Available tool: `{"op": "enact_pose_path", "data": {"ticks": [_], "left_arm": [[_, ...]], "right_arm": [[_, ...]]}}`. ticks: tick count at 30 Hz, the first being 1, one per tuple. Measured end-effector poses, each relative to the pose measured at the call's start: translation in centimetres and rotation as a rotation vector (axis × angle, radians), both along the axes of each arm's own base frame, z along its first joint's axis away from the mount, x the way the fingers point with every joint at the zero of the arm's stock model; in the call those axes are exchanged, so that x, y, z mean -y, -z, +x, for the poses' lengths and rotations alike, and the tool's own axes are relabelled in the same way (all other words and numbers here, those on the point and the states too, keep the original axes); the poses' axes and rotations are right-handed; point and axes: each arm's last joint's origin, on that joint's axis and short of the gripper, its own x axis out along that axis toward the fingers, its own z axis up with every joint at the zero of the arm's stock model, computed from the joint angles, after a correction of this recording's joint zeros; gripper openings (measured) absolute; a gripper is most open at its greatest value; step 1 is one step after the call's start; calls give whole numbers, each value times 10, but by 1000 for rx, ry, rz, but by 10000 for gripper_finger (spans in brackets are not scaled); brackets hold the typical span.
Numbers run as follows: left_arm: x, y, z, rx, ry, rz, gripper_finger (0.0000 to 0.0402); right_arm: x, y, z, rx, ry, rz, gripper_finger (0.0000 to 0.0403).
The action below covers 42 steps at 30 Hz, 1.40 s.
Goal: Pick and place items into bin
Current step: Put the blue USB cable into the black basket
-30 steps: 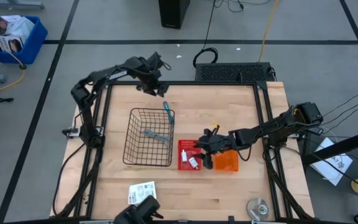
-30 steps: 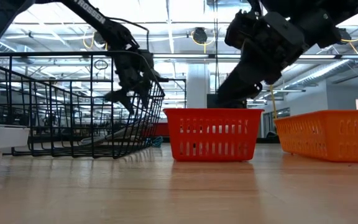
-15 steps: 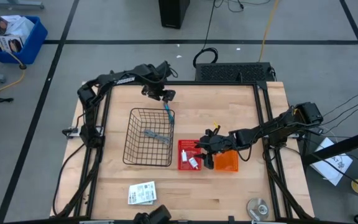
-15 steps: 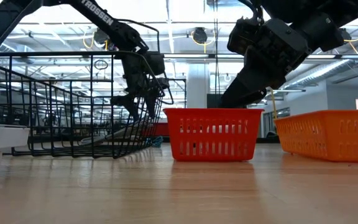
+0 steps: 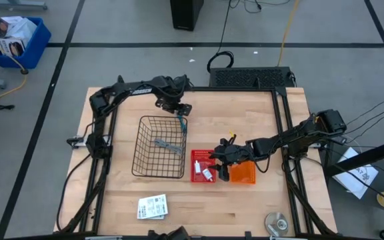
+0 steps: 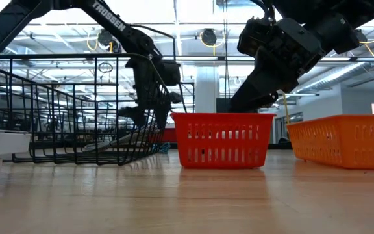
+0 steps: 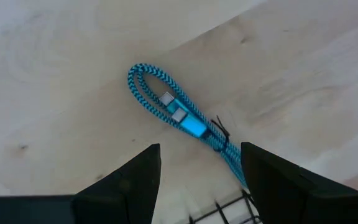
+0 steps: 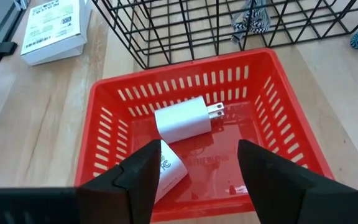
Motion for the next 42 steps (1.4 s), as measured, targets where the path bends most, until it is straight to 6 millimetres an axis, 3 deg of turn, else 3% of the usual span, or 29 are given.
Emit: {"op": "enact_pose_path", "data": {"ticks": [14, 22, 26, 35, 38, 42], "left_arm": [[0, 35, 10, -38, 12, -61, 227], [2, 39, 12, -40, 47, -72, 225], [3, 40, 12, -47, 50, -73, 188], [4, 39, 10, -49, 95, -65, 26], [4, 34, 9, -47, 117, -46, 16], [4, 21, 8, -25, 110, -15, 41]], "right_arm": [[-1, 0, 0, -5, -21, 18, 205], [-1, 0, 0, -5, -22, 16, 205], [-1, 0, 0, -5, -21, 18, 205], [-1, 0, 0, -5, -20, 18, 205], [-1, 0, 0, -5, -18, 22, 205], [-1, 0, 0, -6, -9, 33, 205]]}}
